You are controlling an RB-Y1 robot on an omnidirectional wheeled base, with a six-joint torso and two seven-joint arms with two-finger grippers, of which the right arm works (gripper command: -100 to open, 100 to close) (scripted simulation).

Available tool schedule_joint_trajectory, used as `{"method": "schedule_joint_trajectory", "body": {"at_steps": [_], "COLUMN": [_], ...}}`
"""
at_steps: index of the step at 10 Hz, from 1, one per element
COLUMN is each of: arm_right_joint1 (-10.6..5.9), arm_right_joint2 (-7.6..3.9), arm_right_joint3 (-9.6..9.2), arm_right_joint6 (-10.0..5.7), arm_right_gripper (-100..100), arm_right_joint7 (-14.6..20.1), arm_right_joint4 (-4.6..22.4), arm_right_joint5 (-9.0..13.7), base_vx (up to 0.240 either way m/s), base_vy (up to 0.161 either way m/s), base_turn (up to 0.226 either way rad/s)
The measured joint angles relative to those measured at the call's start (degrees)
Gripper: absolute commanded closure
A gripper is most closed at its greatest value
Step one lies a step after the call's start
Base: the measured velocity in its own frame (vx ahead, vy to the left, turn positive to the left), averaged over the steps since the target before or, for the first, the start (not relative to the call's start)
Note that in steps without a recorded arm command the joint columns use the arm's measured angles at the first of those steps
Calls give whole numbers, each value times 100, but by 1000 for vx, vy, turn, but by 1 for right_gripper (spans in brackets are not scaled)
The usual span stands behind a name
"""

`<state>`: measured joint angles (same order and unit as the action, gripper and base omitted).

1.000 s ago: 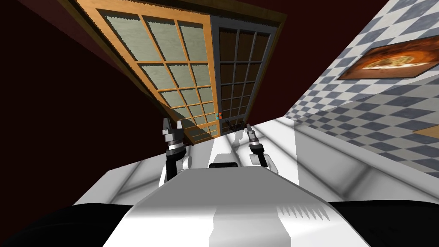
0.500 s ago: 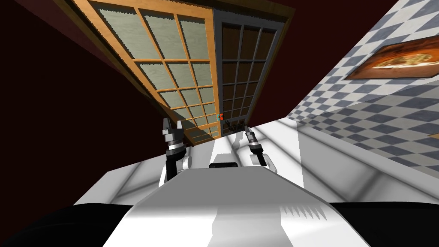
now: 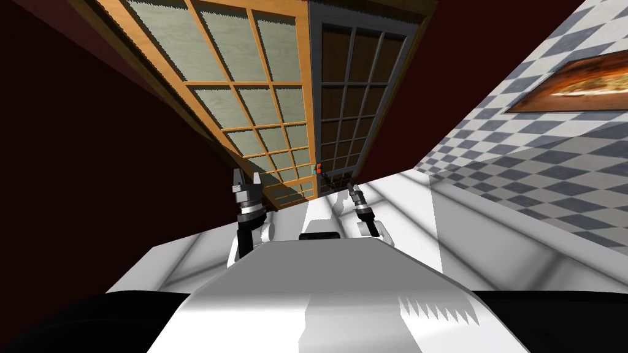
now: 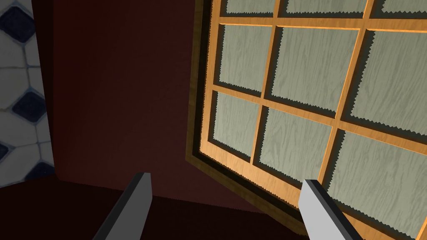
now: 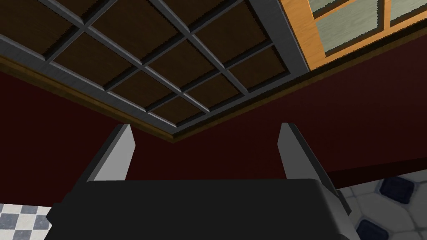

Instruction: Pull the door open

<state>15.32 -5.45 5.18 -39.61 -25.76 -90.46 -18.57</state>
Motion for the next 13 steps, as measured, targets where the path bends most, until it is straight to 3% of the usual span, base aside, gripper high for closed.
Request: {"method": "schedule_joint_trajectory", "body": {"at_steps": [4, 13], "arm_right_joint1": [-158, -511], "arm_right_joint2": [-22, 61], "arm_right_joint3": [110, 335], "arm_right_joint6": [-87, -341], "arm_right_gripper": [-100, -100], "arm_right_joint7": [-489, -1618], "arm_right_joint4": [515, 1702], "arm_right_joint5": [-203, -665], "base_vx": [105, 103], "base_vy": [29, 22], "base_turn": [20, 20]}}
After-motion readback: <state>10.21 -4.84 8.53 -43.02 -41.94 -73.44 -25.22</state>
